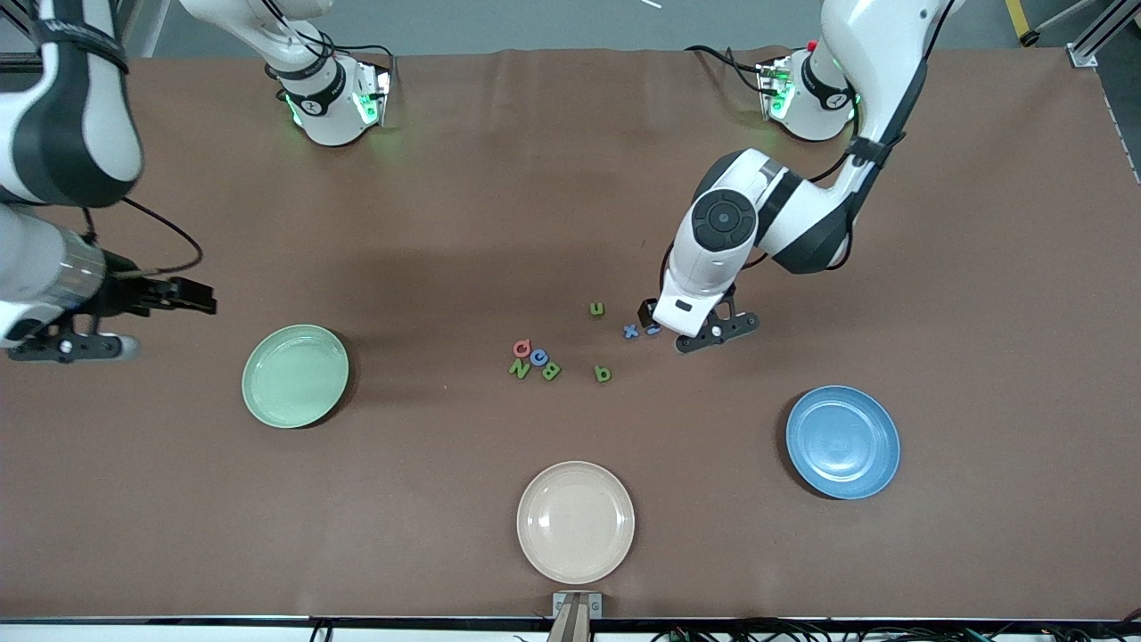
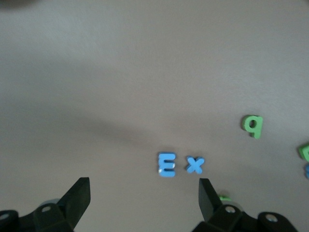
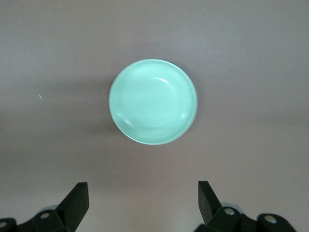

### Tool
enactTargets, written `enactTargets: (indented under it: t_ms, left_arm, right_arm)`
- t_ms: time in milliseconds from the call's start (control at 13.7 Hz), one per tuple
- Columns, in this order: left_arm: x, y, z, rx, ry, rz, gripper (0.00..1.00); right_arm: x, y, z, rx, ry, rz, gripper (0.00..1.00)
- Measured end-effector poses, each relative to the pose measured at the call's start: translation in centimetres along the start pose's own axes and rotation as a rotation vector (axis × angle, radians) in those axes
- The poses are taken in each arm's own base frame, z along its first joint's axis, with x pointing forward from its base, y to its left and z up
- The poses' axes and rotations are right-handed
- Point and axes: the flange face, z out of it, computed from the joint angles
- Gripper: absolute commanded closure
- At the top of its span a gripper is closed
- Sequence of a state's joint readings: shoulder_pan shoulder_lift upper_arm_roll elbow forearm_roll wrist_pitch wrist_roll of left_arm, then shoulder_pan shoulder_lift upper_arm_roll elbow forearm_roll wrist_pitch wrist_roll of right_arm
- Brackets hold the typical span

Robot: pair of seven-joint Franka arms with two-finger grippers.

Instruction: Sort upper and lower case letters into plates

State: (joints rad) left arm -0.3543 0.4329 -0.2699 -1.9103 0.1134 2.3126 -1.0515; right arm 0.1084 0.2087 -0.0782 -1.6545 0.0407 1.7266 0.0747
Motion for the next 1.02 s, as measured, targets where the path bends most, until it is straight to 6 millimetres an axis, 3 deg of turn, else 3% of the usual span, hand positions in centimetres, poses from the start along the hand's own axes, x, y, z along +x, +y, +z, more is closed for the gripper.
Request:
enactTargets:
  t_ms: [292, 585, 877, 1023]
  left_arm:
    - [-3.9, 1.2, 6.0, -0.038, -0.017, -0.127, 0.19]
    - [-4.0, 1.0, 7.5, -0.026, -0.025, -0.141, 0.26]
    - [-3.1, 0.5, 8.9, -0.028, -0.018, -0.145, 0.31]
    - [-3.1, 0.4, 9.7, -0.026, -0.024, -0.146, 0.33]
  right_arm:
    - [0.8, -11.4, 6.2, -0.006, 0.009, 0.081, 0.0]
    - [-1.6, -22.2, 14.4, 0.013, 0.065, 0.135, 0.0]
    - [-4.8, -29.7, 22.0, 0.022, 0.102, 0.178, 0.03]
    - [-5.6, -31.8, 24.6, 0.025, 0.118, 0.173, 0.05]
